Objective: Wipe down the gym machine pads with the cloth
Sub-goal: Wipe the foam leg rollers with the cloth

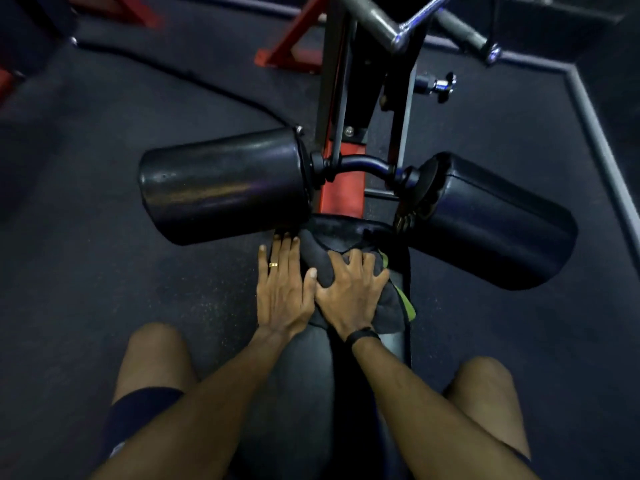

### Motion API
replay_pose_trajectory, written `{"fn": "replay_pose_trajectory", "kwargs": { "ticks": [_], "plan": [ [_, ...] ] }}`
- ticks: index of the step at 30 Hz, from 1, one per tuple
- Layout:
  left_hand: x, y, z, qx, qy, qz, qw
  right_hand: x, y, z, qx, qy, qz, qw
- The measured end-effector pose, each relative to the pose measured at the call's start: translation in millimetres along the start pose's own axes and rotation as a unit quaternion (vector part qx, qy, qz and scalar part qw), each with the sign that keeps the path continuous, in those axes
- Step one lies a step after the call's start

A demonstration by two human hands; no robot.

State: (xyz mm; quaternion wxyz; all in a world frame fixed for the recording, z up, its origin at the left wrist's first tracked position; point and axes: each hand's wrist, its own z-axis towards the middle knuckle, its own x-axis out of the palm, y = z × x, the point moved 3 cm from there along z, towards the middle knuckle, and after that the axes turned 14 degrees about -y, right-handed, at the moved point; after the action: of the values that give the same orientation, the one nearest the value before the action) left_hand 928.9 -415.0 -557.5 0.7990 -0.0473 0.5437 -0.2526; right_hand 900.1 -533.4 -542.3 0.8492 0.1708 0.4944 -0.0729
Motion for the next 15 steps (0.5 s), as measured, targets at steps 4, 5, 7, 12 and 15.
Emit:
{"fn": "replay_pose_trajectory", "kwargs": {
  "ticks": [4,5,7,12,15],
  "plan": [
    [-29.4,-6.4,-13.0,0.008,-0.038,-0.025,0.999,-12.9,1.1,-4.0,-0.003,0.042,-0.021,0.999],
    [-39.1,-7.9,-18.0,0.001,-0.051,-0.034,0.998,-16.9,-1.1,-12.3,-0.014,0.051,-0.023,0.998],
    [-64.1,-8.6,-23.1,0.003,-0.082,-0.053,0.995,-31.5,-2.3,-30.5,-0.023,0.075,-0.015,0.997],
    [-124.5,15.1,-4.0,-0.006,-0.168,-0.057,0.984,-73.8,24.1,-28.2,0.090,0.094,0.112,0.985],
    [-157.8,32.3,10.4,-0.010,-0.214,-0.056,0.975,-109.6,57.9,6.9,0.088,-0.009,0.219,0.972]
  ]
}}
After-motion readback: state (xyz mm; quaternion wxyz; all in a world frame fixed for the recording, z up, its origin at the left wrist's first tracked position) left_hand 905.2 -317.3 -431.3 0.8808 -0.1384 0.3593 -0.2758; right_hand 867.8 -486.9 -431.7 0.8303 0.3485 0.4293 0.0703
